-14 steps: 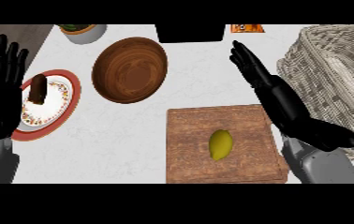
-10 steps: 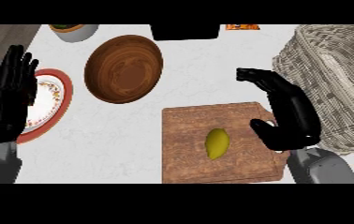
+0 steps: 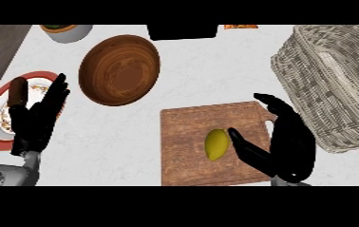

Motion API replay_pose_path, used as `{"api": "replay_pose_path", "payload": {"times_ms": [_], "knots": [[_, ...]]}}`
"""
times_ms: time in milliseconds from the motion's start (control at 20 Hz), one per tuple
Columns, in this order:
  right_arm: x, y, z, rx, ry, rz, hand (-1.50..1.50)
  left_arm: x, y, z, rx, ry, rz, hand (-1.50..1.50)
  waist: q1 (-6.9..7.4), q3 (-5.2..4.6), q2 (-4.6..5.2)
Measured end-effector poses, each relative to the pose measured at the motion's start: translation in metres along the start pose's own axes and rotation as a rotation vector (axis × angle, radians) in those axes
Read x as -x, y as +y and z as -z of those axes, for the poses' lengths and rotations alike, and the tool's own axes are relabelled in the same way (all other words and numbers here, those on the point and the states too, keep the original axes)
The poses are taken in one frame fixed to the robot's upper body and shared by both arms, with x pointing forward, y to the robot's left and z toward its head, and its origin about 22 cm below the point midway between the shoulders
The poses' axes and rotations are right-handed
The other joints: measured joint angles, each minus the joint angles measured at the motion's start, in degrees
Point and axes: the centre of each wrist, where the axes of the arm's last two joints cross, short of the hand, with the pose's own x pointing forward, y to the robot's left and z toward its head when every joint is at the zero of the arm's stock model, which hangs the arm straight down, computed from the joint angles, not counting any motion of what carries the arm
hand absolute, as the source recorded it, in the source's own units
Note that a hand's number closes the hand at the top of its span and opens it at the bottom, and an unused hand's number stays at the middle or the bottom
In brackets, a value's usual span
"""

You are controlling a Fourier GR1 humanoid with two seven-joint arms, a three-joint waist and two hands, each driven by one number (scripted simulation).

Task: Pick the lemon from the cutting board and place it in the basket

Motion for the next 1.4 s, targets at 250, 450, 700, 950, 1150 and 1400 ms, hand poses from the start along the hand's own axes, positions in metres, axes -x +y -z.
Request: {"api": "replay_pose_path", "payload": {"times_ms": [250,450,700,950,1150,1400], "knots": [[0.001,-0.006,-0.046,0.099,0.109,-0.333,-1.5,0.001,-0.007,0.005,0.02,0.044,0.016,0.0,-0.09,-0.47,-0.25],[-0.008,-0.041,-0.081,0.042,0.255,-0.606,-1.5,-0.001,-0.009,0.008,0.014,0.055,0.022,0.0,-0.5,-0.82,-0.29],[-0.038,-0.073,-0.114,-0.17,0.479,-0.775,-1.5,-0.002,-0.012,0.009,0.026,0.059,0.035,0.0,0.39,-1.03,-0.11],[-0.085,-0.071,-0.108,-0.359,0.642,-0.791,-1.5,-0.004,-0.022,0.014,0.045,0.055,0.029,0.0,1.31,-0.88,-0.03],[-0.125,-0.053,-0.082,-0.413,0.719,-0.79,-1.5,-0.007,-0.029,0.017,0.065,0.053,0.031,0.0,2.15,-0.69,-0.05],[-0.141,-0.033,-0.068,-0.416,0.809,-0.78,-1.5,-0.007,-0.035,0.026,0.069,0.051,0.033,0.0,2.58,-0.49,-0.15]]}}
